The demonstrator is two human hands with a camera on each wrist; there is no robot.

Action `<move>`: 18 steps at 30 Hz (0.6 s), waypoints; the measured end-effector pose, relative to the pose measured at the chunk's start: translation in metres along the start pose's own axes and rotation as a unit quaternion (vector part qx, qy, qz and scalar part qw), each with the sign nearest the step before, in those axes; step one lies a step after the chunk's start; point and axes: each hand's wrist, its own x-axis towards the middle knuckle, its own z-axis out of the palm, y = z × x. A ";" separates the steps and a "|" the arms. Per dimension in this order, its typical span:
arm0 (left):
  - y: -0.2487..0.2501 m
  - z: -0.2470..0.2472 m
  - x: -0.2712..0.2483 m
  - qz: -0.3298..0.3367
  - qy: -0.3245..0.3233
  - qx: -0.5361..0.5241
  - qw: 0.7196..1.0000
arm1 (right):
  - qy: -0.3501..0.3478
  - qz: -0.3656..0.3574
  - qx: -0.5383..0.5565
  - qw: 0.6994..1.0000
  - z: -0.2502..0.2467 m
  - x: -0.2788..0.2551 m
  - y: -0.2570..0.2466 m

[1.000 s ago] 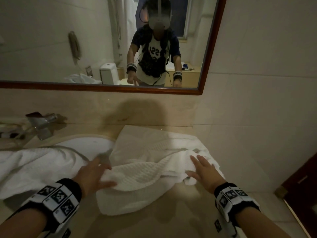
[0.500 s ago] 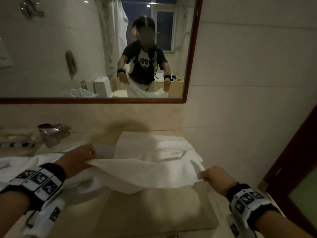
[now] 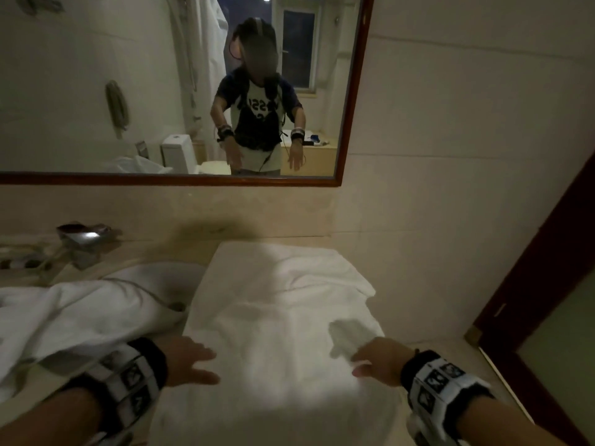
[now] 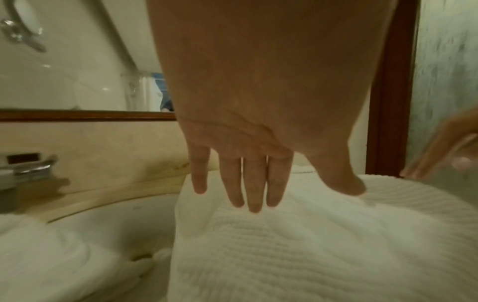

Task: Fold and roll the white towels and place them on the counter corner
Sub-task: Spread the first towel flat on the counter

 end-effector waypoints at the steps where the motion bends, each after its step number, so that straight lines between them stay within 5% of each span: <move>1: 0.009 -0.004 0.010 0.017 0.001 0.021 1.000 | -0.013 -0.007 0.002 1.000 0.001 0.017 -0.002; 4: 0.023 -0.008 0.059 0.067 0.011 0.037 0.997 | -0.006 -0.025 0.009 1.000 0.006 0.072 -0.004; 12: -0.004 -0.079 0.210 0.029 0.020 0.005 0.999 | 0.101 0.019 0.047 0.994 -0.049 0.215 0.037; 18: -0.013 -0.100 0.284 0.034 0.028 -0.016 0.999 | -0.022 -0.043 0.034 0.998 -0.085 0.294 0.047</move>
